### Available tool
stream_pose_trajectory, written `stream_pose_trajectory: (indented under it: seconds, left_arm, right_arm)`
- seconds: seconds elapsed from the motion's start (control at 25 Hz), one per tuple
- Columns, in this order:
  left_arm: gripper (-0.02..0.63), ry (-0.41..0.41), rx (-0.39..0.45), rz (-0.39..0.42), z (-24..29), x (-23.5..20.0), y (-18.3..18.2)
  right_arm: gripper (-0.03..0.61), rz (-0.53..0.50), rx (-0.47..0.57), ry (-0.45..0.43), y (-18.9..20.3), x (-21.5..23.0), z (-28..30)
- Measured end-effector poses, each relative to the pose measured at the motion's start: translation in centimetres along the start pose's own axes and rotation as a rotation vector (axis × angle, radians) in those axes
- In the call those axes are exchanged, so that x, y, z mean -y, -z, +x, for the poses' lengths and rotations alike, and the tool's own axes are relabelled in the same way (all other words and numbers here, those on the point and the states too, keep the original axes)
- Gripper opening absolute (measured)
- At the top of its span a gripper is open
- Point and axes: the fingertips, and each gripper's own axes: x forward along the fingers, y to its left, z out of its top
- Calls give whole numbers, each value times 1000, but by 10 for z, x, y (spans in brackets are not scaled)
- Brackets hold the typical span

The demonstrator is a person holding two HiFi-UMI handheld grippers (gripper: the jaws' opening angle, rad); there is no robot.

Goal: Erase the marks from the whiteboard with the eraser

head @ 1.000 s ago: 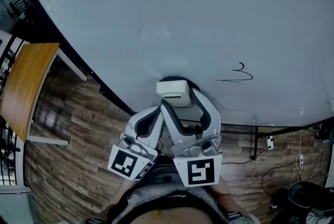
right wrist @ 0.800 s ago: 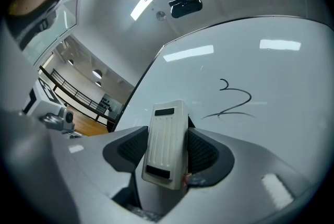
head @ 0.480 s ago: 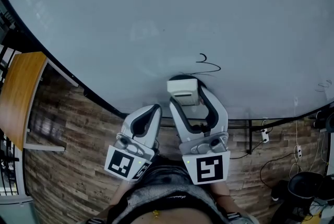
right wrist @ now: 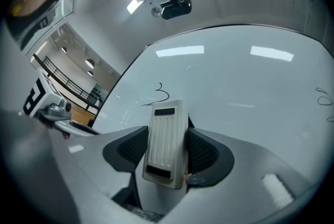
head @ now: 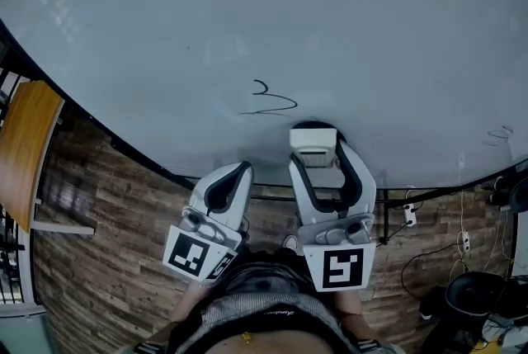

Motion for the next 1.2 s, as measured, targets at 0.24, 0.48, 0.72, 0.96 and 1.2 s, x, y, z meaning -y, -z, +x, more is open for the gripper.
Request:
stream_pose_trajectory:
  seconds: [0.24,0.48,0.72,0.96,1.2]
  left_arm:
    - [-2,22,-3,-10,12,23,5]
    - [-2,39,-3,-16,17,34,7]
    - [-2,28,-11,-19,11,29,10]
    - [-2,11,-8,-27,-1,13,9]
    - [-2,-10,-3,-29,-20,-11,5]
  right_arm:
    - [244,-15,0,21,-2,27,-14]
    - [242,-9,16,10,-5,29,-14]
    - [241,6,48,-21,-17,18,-4]
    - [241,29,83,-64,-32,-10,16]
    - [241,22,109,-111,-45,-45,38]
